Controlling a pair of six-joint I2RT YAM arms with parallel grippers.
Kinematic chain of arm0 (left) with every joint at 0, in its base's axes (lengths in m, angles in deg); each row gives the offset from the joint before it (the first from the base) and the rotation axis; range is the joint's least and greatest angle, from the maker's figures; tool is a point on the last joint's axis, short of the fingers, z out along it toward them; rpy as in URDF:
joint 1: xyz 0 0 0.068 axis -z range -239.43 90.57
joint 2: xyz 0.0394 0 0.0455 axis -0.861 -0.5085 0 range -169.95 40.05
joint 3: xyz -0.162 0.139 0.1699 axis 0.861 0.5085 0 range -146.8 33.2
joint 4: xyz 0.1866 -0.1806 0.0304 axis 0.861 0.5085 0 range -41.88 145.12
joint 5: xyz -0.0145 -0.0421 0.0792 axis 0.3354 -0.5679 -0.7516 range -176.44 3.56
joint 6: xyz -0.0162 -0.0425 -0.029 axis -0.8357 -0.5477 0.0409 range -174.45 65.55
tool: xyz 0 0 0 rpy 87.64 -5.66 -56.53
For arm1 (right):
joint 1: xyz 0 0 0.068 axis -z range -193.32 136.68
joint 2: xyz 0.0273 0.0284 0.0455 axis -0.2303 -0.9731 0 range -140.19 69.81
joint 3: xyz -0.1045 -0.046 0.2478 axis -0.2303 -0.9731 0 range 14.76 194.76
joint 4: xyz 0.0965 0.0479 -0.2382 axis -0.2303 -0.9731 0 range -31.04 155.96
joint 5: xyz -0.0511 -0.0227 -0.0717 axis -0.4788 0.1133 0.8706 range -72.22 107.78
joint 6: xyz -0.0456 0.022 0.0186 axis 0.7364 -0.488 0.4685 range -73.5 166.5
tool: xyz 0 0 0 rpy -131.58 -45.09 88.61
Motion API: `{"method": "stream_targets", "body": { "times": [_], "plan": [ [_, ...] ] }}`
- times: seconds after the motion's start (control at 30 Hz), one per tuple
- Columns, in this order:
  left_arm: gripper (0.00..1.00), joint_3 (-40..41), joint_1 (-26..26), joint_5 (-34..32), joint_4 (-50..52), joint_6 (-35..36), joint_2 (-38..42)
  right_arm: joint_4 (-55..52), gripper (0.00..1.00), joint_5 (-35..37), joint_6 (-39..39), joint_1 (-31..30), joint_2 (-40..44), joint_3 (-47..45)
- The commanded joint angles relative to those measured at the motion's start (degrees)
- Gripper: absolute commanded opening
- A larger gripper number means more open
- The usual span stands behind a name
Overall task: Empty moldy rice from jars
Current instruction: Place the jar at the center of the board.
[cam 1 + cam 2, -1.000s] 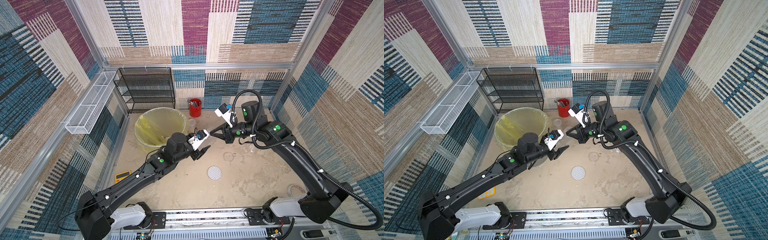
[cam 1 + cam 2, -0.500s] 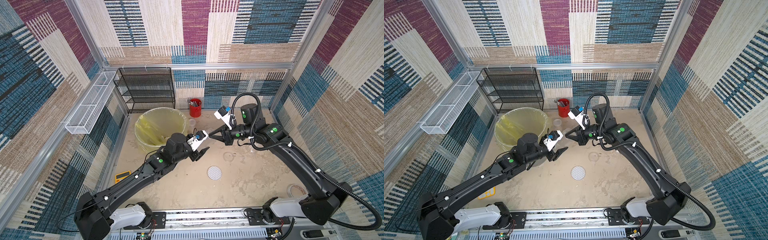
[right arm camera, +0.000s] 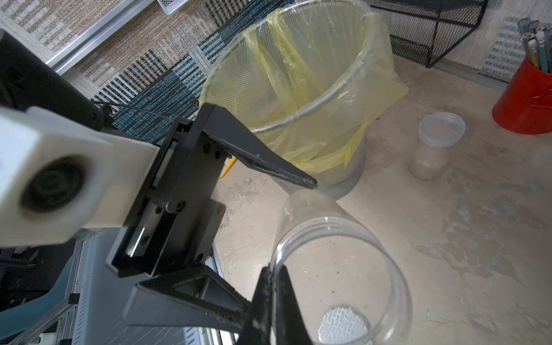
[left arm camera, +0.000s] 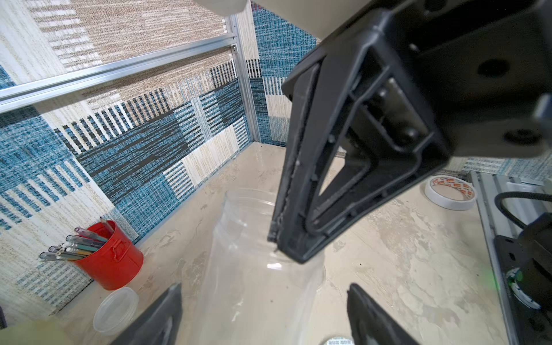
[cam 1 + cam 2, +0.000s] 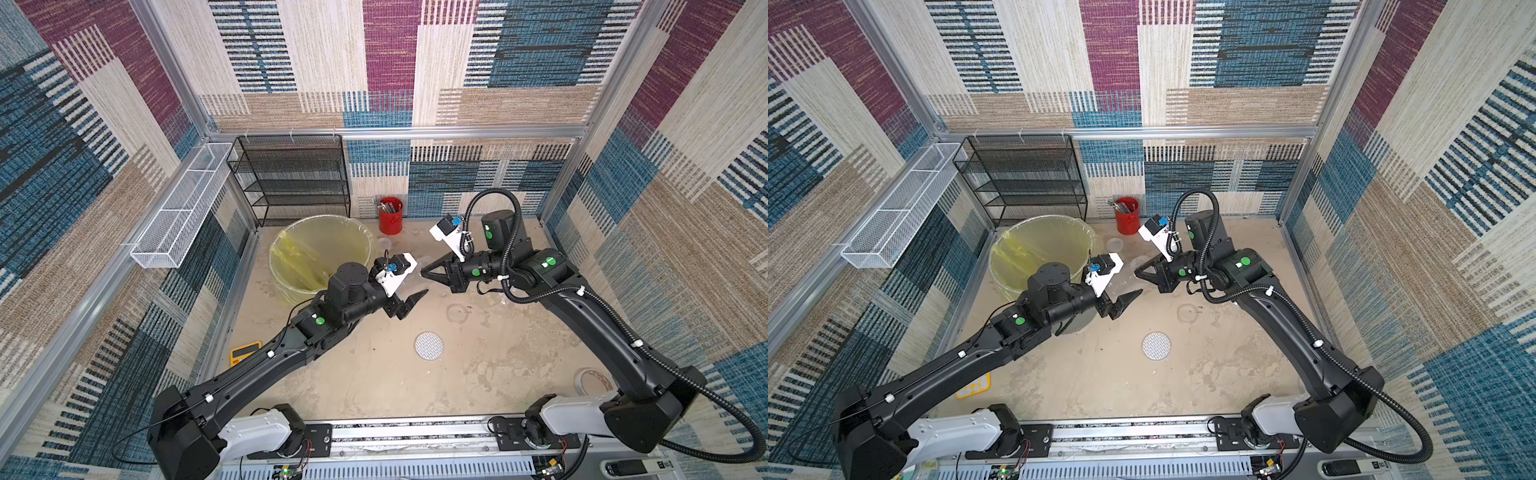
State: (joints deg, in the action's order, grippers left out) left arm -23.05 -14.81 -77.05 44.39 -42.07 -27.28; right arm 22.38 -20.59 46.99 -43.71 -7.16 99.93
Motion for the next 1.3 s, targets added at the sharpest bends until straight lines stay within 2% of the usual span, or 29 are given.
{"method": "stream_targets", "body": {
  "times": [0.0, 0.17, 0.33, 0.37, 0.4, 0.5, 0.57, 0.67, 0.87, 0.93, 1.1, 1.27],
  "plan": [
    [0.89, -0.44, -0.07, 0.98, -0.97, -0.74, 0.68, 0.82, 0.0, 2.06, -0.48, -0.11, -0.02, 0.83],
    [0.9, -0.79, -0.06, 0.26, 3.19, 1.05, 2.47, -1.66, 0.0, 6.98, -0.49, -0.11, -1.59, 4.46],
    [0.91, -0.14, -0.13, -2.87, 7.42, 2.52, 6.34, -7.92, 0.0, 16.11, -1.53, -0.02, -6.44, 11.48],
    [0.92, 0.0, -0.11, -3.41, 8.09, 2.55, 7.11, -8.62, 0.0, 17.82, -1.71, 0.06, -7.25, 12.33],
    [0.98, 0.15, -0.13, -3.78, 8.88, 2.48, 8.05, -9.38, 0.0, 19.72, -1.87, 0.2, -8.54, 13.05],
    [0.99, 0.48, -0.11, -4.48, 11.34, 2.14, 10.61, -11.45, 0.0, 26.96, -2.6, 0.96, -12.53, 15.53],
    [0.99, 0.98, -0.14, -4.81, 12.94, 2.09, 12.31, -12.73, 0.0, 30.55, -2.93, 2.16, -15.47, 17.21],
    [0.99, 2.33, -0.11, -5.62, 14.01, 1.64, 15.41, -13.51, 0.0, 32.01, -3.35, 4.97, -19.4, 19.34],
    [0.99, 5.16, -0.07, -6.81, 13.06, 0.85, 19.74, -17.24, 0.0, 41.24, -3.64, 9.55, -27.84, 21.28],
    [0.99, 5.67, -0.07, -6.92, 12.86, 1.18, 20.38, -17.15, 0.0, 40.0, -3.65, 11.24, -30.51, 21.21],
    [0.99, 6.02, -0.06, -6.77, 13.39, 1.33, 21.08, -18.94, 0.0, 44.01, -4.1, 12.28, -36.29, 23.18],
    [0.99, 6.6, -0.07, -6.49, 13.0, 1.05, 21.8, -20.36, 0.0, 44.26, -3.49, 13.82, -39.98, 25.86]
  ]
}}
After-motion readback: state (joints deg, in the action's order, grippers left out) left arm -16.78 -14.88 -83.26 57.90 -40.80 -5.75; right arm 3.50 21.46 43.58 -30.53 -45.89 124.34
